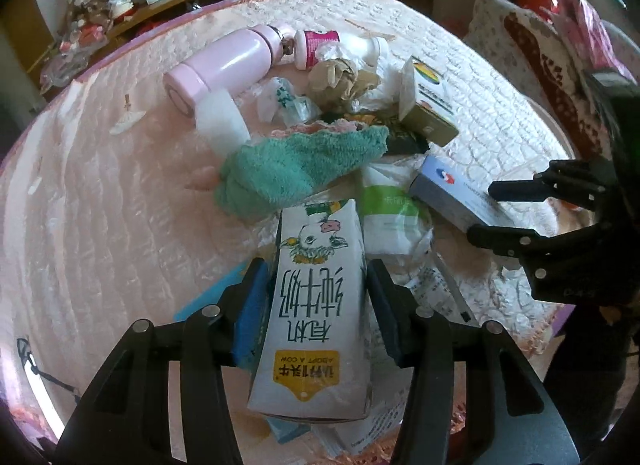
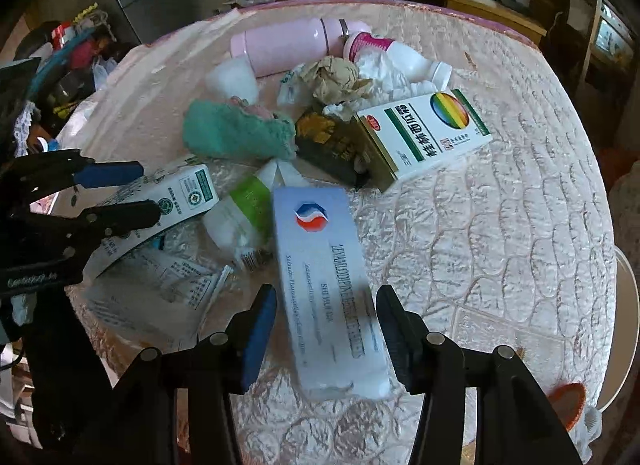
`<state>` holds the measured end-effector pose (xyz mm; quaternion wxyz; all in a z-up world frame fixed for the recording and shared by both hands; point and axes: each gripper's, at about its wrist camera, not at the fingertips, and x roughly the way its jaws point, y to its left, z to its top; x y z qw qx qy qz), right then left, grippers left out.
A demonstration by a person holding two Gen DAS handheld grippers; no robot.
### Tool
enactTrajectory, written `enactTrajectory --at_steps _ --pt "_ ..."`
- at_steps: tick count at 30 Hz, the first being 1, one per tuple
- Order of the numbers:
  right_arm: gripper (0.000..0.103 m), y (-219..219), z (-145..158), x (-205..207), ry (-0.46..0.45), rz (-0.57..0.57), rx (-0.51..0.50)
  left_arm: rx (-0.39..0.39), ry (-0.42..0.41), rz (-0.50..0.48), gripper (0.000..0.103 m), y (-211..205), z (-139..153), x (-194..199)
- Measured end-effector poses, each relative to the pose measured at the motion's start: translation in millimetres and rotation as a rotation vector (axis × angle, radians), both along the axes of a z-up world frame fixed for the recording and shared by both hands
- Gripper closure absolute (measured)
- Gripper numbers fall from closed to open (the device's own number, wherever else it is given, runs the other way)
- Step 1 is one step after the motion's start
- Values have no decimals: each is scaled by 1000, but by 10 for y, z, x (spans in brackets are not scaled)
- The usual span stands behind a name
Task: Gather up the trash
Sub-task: 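Grasp the white milk carton with the left tool while the right tool grasps the white medicine box, then carry both items to the white bucket and open both tools to drop them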
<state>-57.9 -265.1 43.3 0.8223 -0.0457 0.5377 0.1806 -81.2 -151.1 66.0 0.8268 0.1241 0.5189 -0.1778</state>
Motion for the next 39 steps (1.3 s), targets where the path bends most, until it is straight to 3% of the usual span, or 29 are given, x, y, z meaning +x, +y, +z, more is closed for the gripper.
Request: enactTrajectory --at_steps 6,12,21,28,34,39 --pt "54 8 -99 86 19 -35 22 -11 16 37 50 40 -61 58" --pt "57 -12 43 -71 -47 -37 11 -41 76 41 53 49 -157 74" --pt "57 -324 532 -262 -148 -79 4 -128 -23 -29 53 -191 427 -44" --pt "57 -925 753 -320 -167 -214 -16 -189 -20 -115 53 -888 692 -18" --pt "57 -1853 872 -351 -151 -423 -22 -222 -10 -210 53 -1666 845 17" --pt "57 -2618 828 -382 -130 -592 -36 -228 27 -270 53 -2378 806 103"
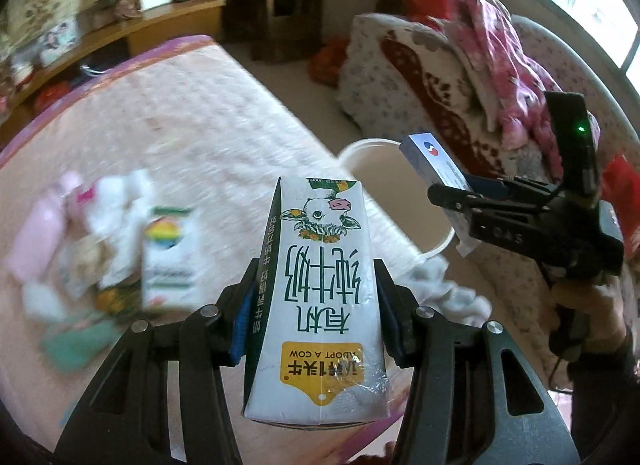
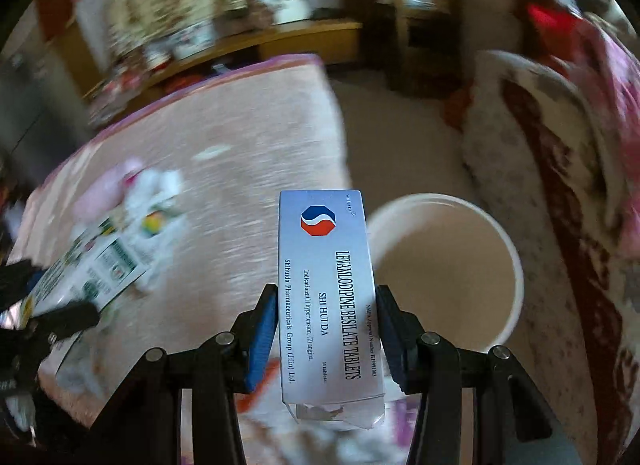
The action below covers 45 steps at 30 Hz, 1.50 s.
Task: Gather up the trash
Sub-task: 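Carry both items to the white bucket and open both tools to drop them, then move both tools back over the bed toward the blue snack bag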
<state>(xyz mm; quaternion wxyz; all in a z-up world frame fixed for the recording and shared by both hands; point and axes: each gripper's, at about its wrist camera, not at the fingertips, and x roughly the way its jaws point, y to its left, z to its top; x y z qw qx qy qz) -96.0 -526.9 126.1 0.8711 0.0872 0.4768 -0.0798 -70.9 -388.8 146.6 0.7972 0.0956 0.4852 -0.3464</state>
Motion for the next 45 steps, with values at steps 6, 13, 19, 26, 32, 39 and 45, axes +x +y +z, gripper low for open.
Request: enactTrajectory --at_steps 6,13,19,26,32,39,45 --pt "57 -676 -289 -40 53 -140 20 -23 57 -32 53 -695 -195 154" --pt "55 -1081 -591 20 78 -214 45 -91 123 -26 52 -1125 -413 316" --pt "38 -1190 -667 19 55 -253 80 -153 150 -28 40 -1218 -472 363" --pt "36 -1068 -592 -74 46 -225 71 -146 140 -6 39 -1111 -438 353" --pt "31 -847 -466 -122 27 -187 43 -72 46 17 39 -903 -374 239" --pt "31 -425 -305 -153 6 -121 -5 -22 -88 83 39 -496 -226 83" --pt "31 -43 -163 -167 -26 -71 -12 -11 -144 153 39 -84 -110 -3"
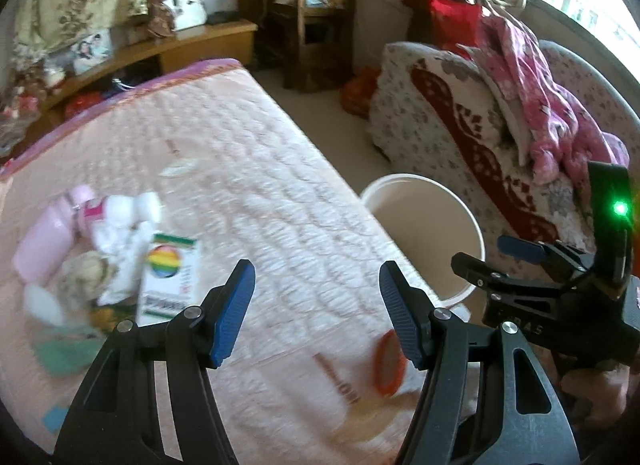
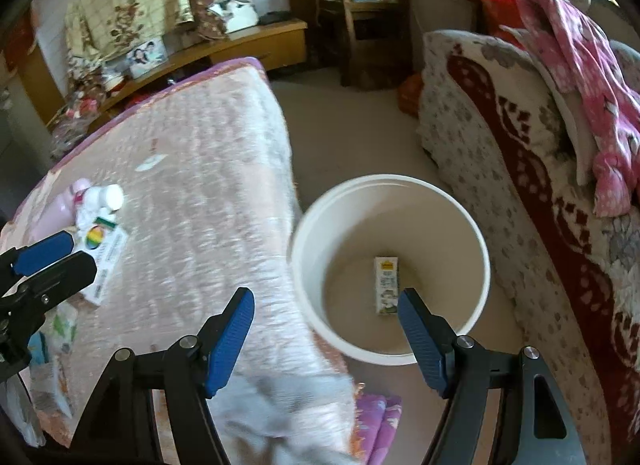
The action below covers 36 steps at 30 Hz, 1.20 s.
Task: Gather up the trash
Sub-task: 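Move both tools back over the bed toward the blue snack bag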
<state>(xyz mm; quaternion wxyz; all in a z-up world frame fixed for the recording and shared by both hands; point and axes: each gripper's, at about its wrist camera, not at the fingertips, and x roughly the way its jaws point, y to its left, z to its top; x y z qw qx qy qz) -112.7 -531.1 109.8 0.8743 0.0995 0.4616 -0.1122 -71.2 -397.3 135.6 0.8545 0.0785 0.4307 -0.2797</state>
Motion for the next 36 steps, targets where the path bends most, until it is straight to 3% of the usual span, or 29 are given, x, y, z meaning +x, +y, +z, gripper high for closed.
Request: enactTrajectory --at_steps 9,22,36 --pt "27 650 177 22 -43 84 3 36 -62 106 39 676 81 -183" --pt "27 1468 213 99 -57 189 -5 -15 -90 227 39 1556 116 -421" --pt "27 2288 216 132 -70 305 -11 -17 -106 335 39 2307 95 -576"
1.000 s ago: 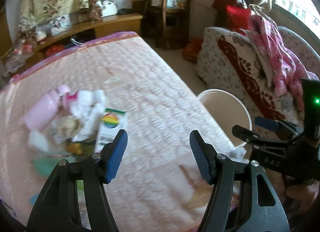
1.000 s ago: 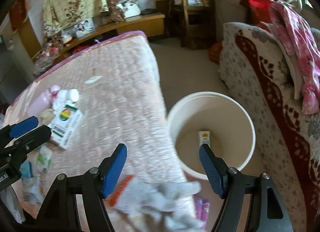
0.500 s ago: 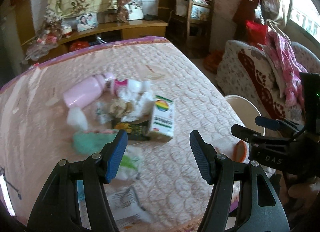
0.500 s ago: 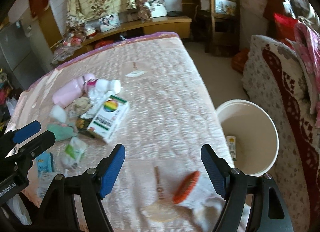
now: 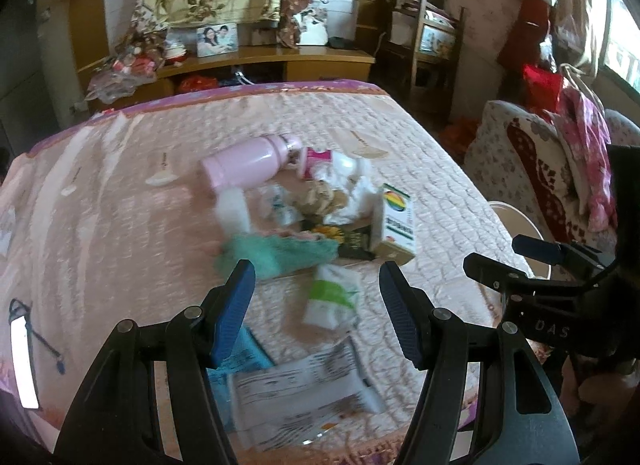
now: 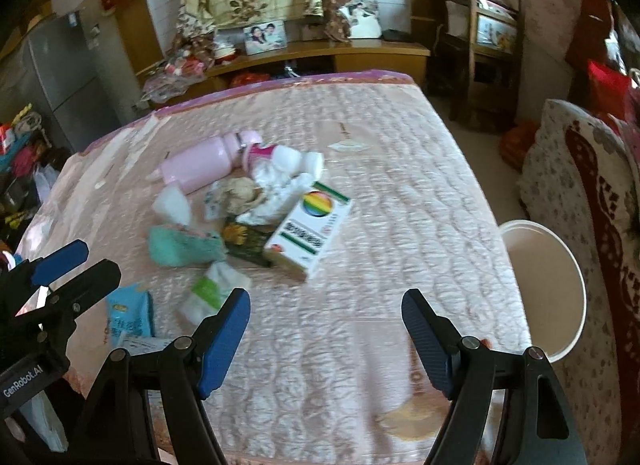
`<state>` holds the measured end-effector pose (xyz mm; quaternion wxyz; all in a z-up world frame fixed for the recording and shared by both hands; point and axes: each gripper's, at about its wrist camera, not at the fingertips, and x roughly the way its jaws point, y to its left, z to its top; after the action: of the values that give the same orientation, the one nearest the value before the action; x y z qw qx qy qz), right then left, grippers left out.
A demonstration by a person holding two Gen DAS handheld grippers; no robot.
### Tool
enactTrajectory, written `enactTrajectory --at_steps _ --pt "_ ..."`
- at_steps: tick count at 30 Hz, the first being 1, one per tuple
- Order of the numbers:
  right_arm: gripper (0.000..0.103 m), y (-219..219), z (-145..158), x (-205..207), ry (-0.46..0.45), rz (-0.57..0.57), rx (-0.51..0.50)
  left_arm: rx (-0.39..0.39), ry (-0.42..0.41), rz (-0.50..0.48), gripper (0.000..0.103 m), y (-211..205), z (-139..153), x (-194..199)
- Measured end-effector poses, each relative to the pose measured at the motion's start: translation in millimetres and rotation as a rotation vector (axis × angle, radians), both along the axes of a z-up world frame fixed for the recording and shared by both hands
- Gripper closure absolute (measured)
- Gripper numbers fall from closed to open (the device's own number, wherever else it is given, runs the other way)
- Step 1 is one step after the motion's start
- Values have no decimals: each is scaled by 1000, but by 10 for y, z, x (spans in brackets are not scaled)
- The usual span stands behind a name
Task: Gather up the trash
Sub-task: 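Move both tools back over the bed toward the blue snack bag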
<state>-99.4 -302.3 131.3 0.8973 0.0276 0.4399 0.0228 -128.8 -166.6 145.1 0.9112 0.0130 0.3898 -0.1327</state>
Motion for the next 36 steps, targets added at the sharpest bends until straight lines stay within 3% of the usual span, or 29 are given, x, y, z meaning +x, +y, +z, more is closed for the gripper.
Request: enactTrajectory --at_steps 7,17,26,36 --pt "25 285 -6 4 9 53 -34 -13 12 41 39 273 -39 -21" --pt "12 500 -14 -5 9 138 -62 -45 56 75 39 696 -138 5" --pt "11 739 -332 145 105 198 -153 -79 166 109 39 1006 -440 74" --pt "11 718 -574 292 162 165 -75 -85 256 119 39 1072 -792 95"
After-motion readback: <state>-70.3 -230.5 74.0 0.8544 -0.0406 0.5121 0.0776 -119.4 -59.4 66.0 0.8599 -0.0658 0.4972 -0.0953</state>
